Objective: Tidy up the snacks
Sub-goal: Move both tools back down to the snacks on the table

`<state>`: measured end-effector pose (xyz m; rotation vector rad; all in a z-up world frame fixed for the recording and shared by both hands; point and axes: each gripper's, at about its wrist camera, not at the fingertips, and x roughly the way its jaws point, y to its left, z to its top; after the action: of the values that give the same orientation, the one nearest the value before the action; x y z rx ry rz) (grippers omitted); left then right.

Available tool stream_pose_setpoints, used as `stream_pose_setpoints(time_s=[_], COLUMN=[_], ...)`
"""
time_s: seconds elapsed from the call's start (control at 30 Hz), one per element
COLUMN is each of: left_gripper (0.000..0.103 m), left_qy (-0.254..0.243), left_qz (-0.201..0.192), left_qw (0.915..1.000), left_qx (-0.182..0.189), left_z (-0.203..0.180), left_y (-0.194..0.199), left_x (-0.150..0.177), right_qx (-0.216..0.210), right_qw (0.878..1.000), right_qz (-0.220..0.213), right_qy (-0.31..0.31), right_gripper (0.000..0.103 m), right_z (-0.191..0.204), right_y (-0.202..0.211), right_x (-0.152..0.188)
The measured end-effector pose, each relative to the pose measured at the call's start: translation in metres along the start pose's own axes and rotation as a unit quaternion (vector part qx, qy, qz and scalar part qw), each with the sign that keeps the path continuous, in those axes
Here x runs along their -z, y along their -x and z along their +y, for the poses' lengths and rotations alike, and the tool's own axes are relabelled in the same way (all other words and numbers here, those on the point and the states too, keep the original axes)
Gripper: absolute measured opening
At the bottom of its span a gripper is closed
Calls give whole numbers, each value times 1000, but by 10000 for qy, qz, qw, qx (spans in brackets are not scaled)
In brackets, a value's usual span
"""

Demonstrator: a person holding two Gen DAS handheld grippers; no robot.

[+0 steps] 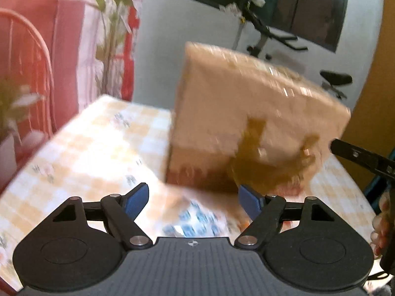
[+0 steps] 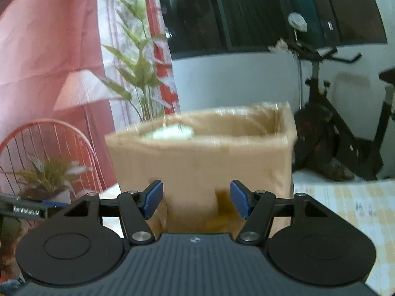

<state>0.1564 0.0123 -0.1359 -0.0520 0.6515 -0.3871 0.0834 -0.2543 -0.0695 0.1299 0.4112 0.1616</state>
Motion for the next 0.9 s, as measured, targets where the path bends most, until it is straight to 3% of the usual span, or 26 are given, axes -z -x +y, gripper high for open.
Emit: stream_pose_setpoints(time_s=[0.4,0.5,0.77,0.9], left_gripper=[69,55,52,52], left_qy=[-209,-338,200,166], left_qz=[1066,1108,908,886], left_qw=[9941,9932,9953,9954], left_qx=[38,-145,-281,-316], left_z=[-18,-18,0,-2], left_y=[-26,-28,-28,-29], left_x=[70,76,77,78], right_qx=[93,-39,-161,-288], right_qw=[9938,9917,9886,9854], right_qz=[1072,1260,1484,1675], right_qy=[-272,-247,-171,-134], right_gripper=[64,63,63,63], right_z=[-2,3,8,15], right_y=[-10,-15,-21,-29], right_x=[69,79,86,90])
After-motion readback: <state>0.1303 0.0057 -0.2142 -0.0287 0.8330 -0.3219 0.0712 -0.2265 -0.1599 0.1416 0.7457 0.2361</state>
